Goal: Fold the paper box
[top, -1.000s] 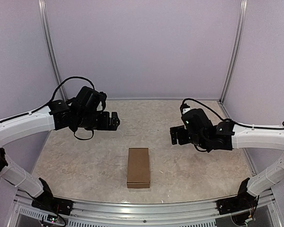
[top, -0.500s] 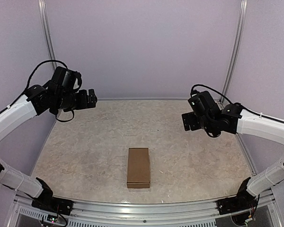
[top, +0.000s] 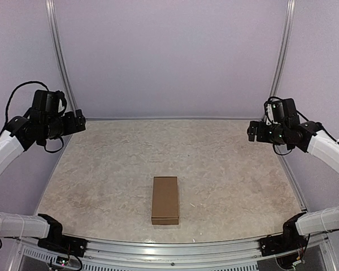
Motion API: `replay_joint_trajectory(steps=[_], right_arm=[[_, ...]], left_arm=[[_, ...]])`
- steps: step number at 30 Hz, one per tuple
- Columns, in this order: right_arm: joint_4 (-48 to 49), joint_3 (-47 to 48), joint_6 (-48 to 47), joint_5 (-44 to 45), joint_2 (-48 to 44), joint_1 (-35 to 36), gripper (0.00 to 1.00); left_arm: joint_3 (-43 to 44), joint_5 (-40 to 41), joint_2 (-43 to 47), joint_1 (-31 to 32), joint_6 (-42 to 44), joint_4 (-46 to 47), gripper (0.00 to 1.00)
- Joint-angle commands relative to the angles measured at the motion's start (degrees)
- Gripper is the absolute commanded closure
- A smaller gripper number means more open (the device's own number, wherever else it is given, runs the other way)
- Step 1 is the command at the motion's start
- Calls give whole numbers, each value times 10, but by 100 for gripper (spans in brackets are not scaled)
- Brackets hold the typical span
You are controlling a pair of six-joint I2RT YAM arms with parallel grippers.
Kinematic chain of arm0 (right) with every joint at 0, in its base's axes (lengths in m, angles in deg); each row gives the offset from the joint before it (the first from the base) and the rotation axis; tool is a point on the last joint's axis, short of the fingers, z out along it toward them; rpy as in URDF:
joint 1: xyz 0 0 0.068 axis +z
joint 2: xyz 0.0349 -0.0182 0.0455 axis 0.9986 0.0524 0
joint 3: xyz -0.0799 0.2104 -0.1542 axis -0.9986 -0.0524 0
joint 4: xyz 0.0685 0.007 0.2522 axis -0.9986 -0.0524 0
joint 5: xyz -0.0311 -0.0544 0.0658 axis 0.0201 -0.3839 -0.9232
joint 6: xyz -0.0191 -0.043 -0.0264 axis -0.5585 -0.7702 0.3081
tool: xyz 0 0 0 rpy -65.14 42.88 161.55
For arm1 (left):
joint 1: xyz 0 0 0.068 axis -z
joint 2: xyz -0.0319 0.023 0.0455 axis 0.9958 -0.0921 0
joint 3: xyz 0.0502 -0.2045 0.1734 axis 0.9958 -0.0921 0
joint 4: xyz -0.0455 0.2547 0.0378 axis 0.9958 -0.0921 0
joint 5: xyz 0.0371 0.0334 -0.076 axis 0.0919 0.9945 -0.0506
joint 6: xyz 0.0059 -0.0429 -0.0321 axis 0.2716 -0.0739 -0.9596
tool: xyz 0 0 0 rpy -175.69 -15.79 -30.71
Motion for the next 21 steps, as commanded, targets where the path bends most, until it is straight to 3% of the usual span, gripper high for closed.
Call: replay_joint_trajectory(steps=[1, 10, 21], right_arm=[[30, -43, -32, -29, -61, -1, 0], [82, -117, -28, 19, -161, -1, 0], [97, -127, -42, -3, -147, -1, 0]], left_arm=[[-50, 9, 40, -5, 32, 35, 1], [-102, -52, 128, -5, 61, 86, 1], [-154, -64, 224, -14, 88, 107, 1]])
